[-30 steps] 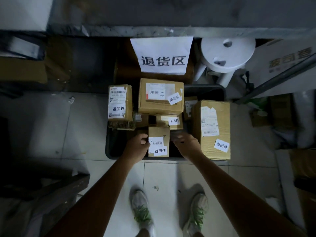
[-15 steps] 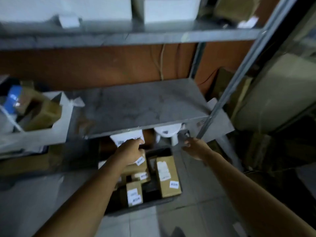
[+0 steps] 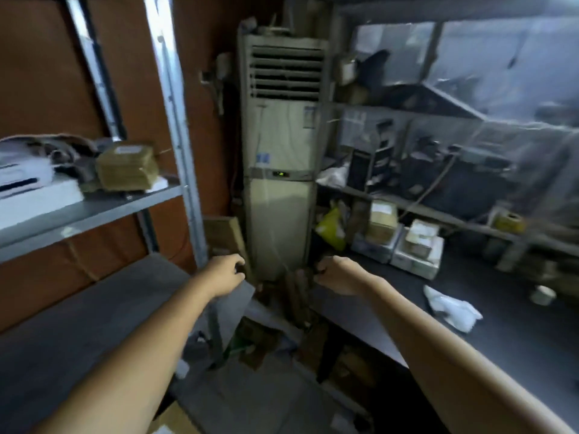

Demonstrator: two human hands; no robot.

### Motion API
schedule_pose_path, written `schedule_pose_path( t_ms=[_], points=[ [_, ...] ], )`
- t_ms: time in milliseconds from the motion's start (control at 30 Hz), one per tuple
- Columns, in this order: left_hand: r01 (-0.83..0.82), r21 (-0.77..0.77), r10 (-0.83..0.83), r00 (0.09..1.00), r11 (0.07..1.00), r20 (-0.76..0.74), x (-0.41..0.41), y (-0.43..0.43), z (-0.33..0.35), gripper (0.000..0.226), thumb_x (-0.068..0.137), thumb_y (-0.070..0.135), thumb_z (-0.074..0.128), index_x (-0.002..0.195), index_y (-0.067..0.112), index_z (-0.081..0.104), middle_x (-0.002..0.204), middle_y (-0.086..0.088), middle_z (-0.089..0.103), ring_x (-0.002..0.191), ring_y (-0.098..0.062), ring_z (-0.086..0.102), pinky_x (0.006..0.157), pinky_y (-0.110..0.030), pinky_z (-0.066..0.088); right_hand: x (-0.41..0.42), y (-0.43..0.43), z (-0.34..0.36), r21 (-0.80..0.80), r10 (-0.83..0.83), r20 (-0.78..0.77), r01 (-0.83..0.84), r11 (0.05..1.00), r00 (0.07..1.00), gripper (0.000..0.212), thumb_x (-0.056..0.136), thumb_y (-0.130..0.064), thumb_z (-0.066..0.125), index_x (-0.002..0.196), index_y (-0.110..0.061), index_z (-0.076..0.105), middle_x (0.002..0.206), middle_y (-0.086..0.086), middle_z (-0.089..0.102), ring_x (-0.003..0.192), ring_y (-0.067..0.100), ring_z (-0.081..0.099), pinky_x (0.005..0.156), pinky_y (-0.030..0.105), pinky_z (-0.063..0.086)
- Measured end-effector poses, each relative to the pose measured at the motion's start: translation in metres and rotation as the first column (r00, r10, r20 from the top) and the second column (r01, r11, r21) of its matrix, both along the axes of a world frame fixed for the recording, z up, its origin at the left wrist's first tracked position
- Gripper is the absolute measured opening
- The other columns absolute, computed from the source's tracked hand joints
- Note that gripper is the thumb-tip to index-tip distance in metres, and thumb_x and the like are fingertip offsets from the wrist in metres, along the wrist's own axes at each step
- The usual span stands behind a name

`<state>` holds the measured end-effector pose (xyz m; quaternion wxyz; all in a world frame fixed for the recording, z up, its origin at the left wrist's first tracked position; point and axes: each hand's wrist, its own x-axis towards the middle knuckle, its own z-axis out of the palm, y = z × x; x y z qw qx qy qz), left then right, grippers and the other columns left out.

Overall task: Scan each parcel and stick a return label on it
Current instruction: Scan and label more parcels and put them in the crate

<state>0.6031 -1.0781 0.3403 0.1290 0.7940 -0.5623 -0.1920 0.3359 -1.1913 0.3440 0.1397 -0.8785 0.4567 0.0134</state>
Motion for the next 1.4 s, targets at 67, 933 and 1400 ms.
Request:
schedule_pose_path(
  t_ms=[67,933,1400],
  points=[
    [0.070,-0.040,-0.069,0.997,0.997,0.026,-0.056,-0.039,0.009,0.037,0.095,0.032,0.058,0.131,0.024,0.054,0.118,-0.001,0.064,0.105,-0.021,0.060,0.084,-0.029,0.047,-0.061,-0.016,0.010,0.006,-0.119,0.029,0.119,0.993,0.993,0.031,0.089,-0.048,0.056,0.102,-0.022,0.065,0.107,0.006,0.066,0.092,0.028,0.062,0.069,0.029,0.042],
    [0.296,-0.110,-0.291,0.955,0.949,0.053,-0.429,-0.388,-0.038,0.026,0.094,0.035,0.054,0.120,0.036,0.058,0.113,0.006,0.064,0.090,-0.014,0.060,0.072,-0.030,0.052,-0.408,-0.309,-0.039,0.171,-0.548,0.255,0.521,0.836,0.797,0.026,0.088,-0.040,0.061,0.099,-0.017,0.069,0.100,0.003,0.072,0.090,0.023,0.066,0.081,0.037,0.055],
    [0.239,-0.058,-0.246,0.949,0.969,-0.195,-0.424,-0.606,-0.154,0.041,0.093,0.025,0.059,0.133,0.017,0.051,0.128,-0.009,0.055,0.111,-0.026,0.056,0.090,-0.033,0.048,-0.351,-0.508,-0.158,0.413,-0.784,0.290,0.667,0.620,0.549,0.047,0.092,-0.034,0.061,0.133,-0.012,0.055,0.124,0.010,0.065,0.114,0.028,0.061,0.094,0.033,0.048]
  ],
)
